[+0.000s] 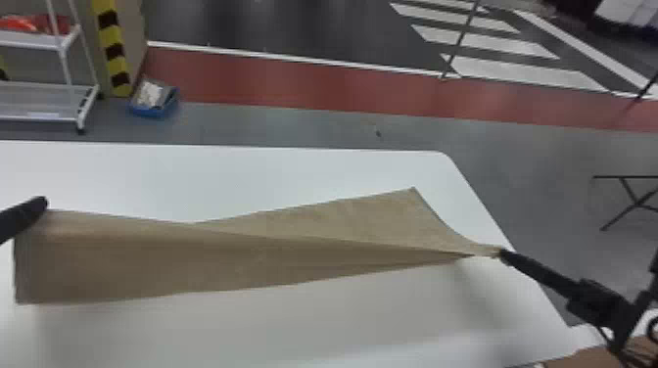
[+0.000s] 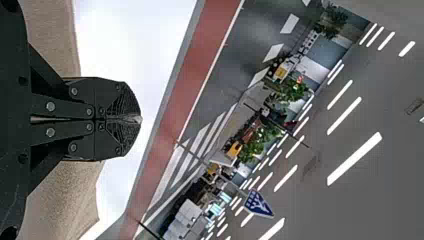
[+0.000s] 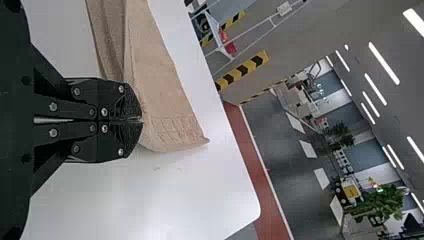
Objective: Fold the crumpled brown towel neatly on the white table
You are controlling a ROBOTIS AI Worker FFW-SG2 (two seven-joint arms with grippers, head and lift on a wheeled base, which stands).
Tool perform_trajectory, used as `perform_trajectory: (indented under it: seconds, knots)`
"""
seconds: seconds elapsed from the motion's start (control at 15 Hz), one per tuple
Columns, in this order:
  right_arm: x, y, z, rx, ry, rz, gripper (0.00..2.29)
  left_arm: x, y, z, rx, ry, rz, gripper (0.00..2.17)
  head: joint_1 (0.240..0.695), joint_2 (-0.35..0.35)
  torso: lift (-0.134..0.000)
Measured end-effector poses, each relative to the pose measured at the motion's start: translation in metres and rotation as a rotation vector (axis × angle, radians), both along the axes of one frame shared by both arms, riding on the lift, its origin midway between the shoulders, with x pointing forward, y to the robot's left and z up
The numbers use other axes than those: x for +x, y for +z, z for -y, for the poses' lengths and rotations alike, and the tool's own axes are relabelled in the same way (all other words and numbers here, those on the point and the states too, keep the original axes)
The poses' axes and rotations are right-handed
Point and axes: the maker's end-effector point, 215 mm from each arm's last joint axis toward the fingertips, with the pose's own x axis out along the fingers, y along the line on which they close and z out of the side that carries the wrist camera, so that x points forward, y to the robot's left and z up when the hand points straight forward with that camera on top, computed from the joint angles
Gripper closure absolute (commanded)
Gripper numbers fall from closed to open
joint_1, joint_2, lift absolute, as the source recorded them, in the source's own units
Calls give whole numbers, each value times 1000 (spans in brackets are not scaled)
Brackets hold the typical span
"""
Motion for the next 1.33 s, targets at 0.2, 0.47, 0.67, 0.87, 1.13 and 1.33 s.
perform_trajectory:
  seconds: [0.2,0.47,0.67,0.87,1.13,1.33]
  knots:
    - [-9,0,-11,35,7,-23,1798,-15,-7,3,12,5,-23,1622,695,-303,-124]
    - [32,16,-19,49,-23,-30,1798,-18,-27,-3,63,34,-65,1619,695,-274,-124]
    - [75,1,-11,37,-90,-73,1787,-12,-40,-26,161,107,-89,1619,695,-247,-124]
    - [114,-14,-14,22,-105,-87,1787,1,-48,-44,191,153,-87,1619,695,-207,-124]
    - [146,-21,-24,30,-118,-68,1787,20,-54,-53,193,185,-75,1619,695,-174,-124]
    - [154,-19,-34,33,-99,-64,1538,29,-59,-53,196,188,-79,1619,695,-158,-124]
